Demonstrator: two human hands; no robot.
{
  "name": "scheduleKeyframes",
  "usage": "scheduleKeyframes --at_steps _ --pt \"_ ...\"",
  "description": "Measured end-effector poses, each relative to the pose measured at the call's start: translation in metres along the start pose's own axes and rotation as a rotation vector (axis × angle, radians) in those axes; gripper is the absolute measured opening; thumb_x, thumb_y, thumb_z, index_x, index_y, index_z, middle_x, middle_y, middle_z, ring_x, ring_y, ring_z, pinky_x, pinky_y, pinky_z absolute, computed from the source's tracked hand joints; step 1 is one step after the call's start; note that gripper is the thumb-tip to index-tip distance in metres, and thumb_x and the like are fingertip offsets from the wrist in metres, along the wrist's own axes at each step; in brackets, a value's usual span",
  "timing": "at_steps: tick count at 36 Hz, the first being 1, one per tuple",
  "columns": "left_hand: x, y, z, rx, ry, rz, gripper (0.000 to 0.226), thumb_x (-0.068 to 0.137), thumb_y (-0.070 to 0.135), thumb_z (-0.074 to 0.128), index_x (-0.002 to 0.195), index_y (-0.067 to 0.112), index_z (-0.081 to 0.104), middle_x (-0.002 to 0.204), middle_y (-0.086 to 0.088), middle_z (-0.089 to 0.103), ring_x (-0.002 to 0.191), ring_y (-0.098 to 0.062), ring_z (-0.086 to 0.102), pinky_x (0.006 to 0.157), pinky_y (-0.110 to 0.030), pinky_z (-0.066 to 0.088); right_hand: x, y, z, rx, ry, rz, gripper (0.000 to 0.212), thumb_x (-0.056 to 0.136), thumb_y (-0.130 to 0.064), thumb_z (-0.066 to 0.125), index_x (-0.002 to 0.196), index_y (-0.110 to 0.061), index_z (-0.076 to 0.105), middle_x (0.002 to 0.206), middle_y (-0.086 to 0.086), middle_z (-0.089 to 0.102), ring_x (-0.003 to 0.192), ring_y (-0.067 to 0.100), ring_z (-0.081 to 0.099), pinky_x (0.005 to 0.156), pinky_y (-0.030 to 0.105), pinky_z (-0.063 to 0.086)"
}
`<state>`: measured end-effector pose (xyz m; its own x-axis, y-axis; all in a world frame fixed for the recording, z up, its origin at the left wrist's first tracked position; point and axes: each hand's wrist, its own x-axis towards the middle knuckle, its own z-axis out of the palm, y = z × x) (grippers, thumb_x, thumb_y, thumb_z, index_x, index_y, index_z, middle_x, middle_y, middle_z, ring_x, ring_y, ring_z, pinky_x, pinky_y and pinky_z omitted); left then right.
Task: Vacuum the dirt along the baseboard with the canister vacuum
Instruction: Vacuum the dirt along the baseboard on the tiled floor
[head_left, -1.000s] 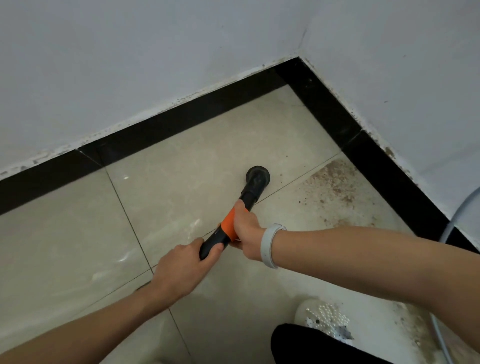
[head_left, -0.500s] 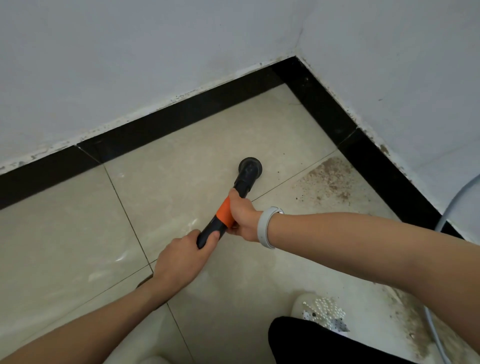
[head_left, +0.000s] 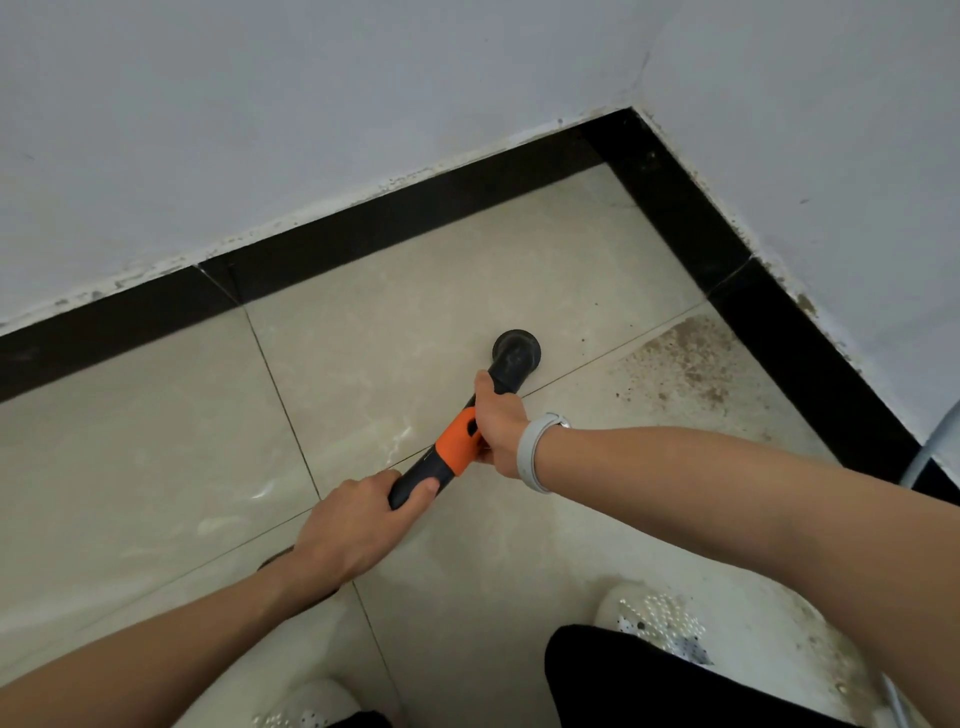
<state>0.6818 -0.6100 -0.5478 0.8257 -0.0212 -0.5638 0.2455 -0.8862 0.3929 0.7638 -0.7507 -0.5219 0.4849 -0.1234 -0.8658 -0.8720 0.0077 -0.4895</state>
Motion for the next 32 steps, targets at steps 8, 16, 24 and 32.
scheduleKeyframes --at_steps 8,16,24,32 --pt "-0.002 0.006 0.006 0.013 -0.035 0.043 0.041 0.094 0.06 0.037 0.072 0.026 0.04 0.064 0.005 0.051 0.056 -0.011 0.047 0.051 -0.026 0.032 0.014 0.012 -0.002 -0.085 0.186 -0.054 0.06 0.099 -0.049 0.036 0.131 0.001 0.045 0.115 0.022 0.06 0.105 0.035 0.059 0.096 0.048 0.05" --pt "-0.012 -0.002 0.013 -0.023 -0.109 0.012 0.048 0.09 0.064 0.036 0.073 0.02 0.046 0.063 0.005 0.052 0.054 -0.014 0.048 0.055 -0.03 0.036 0.007 0.027 -0.01 -0.133 0.049 0.036 0.047 0.103 -0.038 0.036 0.122 0.004 0.047 0.095 0.022 0.058 0.086 0.031 0.06 0.088 0.039 0.056" --pt "0.017 0.049 0.015 -0.061 -0.12 0.044 0.049 0.09 0.066 0.037 0.072 0.022 0.049 0.067 0.005 0.058 0.059 -0.017 0.055 0.058 -0.029 0.041 0.027 0.001 -0.046 -0.085 0.12 0.001 0.049 0.107 -0.026 0.025 0.14 0.01 0.033 0.122 0.031 0.047 0.121 0.041 0.046 0.109 0.026 0.036" --pt "0.05 0.106 0.027 -0.148 -0.176 0.117 0.051 0.089 0.068 0.039 0.072 0.021 0.048 0.068 0.003 0.058 0.055 -0.018 0.056 0.063 -0.032 0.049 0.056 -0.027 -0.098 -0.107 0.24 -0.016 0.047 0.105 -0.035 0.03 0.131 0.002 0.044 0.104 0.014 0.054 0.097 0.029 0.055 0.077 0.038 0.05"
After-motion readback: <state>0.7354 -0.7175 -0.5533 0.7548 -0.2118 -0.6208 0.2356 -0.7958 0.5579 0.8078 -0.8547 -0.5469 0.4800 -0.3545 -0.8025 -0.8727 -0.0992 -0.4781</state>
